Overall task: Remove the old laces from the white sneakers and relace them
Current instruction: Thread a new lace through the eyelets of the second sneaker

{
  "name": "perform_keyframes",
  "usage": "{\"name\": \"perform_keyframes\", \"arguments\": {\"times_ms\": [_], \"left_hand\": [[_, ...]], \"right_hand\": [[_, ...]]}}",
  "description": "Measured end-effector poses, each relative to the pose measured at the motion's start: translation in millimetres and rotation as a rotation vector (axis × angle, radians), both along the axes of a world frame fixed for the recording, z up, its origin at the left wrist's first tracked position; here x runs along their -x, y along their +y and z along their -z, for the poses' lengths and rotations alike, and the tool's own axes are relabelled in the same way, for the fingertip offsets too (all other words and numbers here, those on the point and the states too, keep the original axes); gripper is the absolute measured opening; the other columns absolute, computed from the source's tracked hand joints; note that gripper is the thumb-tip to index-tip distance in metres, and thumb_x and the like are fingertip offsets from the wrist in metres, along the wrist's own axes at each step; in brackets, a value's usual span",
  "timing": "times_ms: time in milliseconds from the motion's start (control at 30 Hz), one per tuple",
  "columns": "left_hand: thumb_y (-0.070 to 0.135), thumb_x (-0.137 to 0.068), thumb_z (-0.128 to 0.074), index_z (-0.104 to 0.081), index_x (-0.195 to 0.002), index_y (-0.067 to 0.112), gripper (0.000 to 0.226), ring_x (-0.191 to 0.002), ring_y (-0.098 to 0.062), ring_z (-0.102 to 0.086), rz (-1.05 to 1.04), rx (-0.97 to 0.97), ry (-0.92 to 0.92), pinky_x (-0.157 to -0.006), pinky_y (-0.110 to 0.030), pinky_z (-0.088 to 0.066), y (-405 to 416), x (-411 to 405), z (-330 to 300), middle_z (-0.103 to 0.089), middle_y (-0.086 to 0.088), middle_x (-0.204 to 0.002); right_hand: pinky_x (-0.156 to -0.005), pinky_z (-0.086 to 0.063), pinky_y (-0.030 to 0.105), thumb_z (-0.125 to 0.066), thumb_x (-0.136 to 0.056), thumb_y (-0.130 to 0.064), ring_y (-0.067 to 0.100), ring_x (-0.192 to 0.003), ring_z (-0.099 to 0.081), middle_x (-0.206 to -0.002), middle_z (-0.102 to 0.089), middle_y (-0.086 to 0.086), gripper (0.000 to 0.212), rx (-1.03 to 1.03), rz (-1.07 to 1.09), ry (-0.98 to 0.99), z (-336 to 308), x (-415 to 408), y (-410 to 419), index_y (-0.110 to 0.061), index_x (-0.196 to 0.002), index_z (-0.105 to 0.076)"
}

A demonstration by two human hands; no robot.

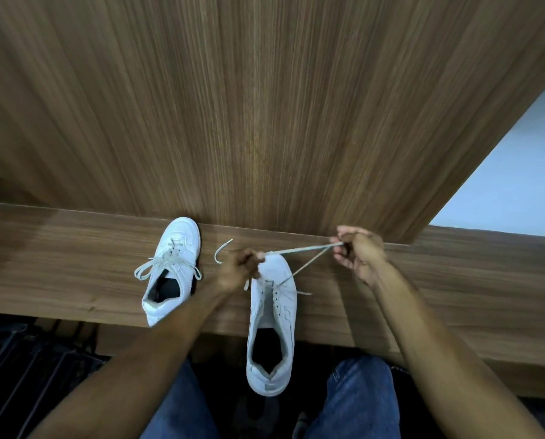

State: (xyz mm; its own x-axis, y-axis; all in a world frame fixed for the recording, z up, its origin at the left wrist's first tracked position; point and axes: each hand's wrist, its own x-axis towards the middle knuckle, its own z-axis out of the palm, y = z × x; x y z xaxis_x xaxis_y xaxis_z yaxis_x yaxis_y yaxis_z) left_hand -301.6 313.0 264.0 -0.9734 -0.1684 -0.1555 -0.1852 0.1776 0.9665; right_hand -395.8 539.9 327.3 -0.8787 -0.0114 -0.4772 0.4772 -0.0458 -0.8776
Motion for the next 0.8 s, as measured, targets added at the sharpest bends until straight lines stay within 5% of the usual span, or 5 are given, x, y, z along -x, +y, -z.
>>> {"name": "perform_keyframes", "arguments": {"times_ms": [233, 400, 500, 633, 800], "left_hand": [[0.015, -0.091, -0.064, -0.067, -0.078, 0.011, 0.014, -0.054, -0.005, -0.045, 0.044, 0.221, -0.066, -0.055, -0.019, -0.038, -47, 2, 3, -0.055, 0.012, -0.053], [0.009, -0.089, -0.067, -0.064, -0.072, 0.011, 0.017, -0.043, -0.001, -0.051, 0.143, 0.167, 0.017, -0.046, -0.015, -0.041, -1, 6, 3, -0.058, 0.003, -0.055], [0.005, -0.088, -0.066, -0.066, -0.072, 0.011, 0.016, -0.041, 0.0, -0.052, 0.173, 0.185, 0.036, -0.045, -0.015, -0.044, 18, 9, 5, -0.058, -0.002, -0.057], [0.007, -0.09, -0.064, -0.067, -0.081, -0.002, 0.013, -0.04, 0.001, -0.051, 0.123, 0.166, -0.032, -0.045, -0.015, -0.044, 13, 4, 6, -0.055, -0.002, -0.056], [0.022, -0.088, -0.069, -0.072, -0.073, 0.02, 0.015, -0.057, -0.004, -0.05, 0.038, 0.234, -0.137, -0.062, -0.03, -0.044, -25, -8, 29, -0.063, 0.001, -0.059]], "right_hand": [[-0.05, -0.047, 0.023, -0.055, -0.087, 0.001, 0.015, -0.066, -0.059, -0.086, -0.063, 0.004, 0.024, -0.373, -0.033, 0.045, 59, -22, 7, -0.021, -0.08, -0.061], [-0.082, -0.042, 0.02, -0.072, -0.081, -0.007, 0.01, -0.093, -0.057, -0.102, -0.061, -0.003, 0.028, -0.626, -0.598, 0.455, 63, -38, -35, -0.01, -0.108, -0.07], [-0.069, -0.036, 0.024, -0.065, -0.087, -0.022, 0.01, -0.079, -0.052, -0.084, -0.053, -0.009, 0.011, -0.769, -0.779, 0.546, 61, -49, -49, -0.014, -0.092, -0.07], [-0.059, -0.036, 0.027, -0.061, -0.091, -0.027, 0.012, -0.061, -0.051, -0.053, -0.052, -0.007, 0.035, -0.843, -0.647, 0.526, 63, -38, -31, -0.023, -0.056, -0.06], [-0.063, -0.041, 0.028, -0.068, -0.088, -0.023, 0.014, -0.07, -0.066, -0.075, -0.07, 0.016, 0.017, -0.866, -0.352, 0.304, 71, -15, 20, -0.009, -0.089, -0.077]]}}
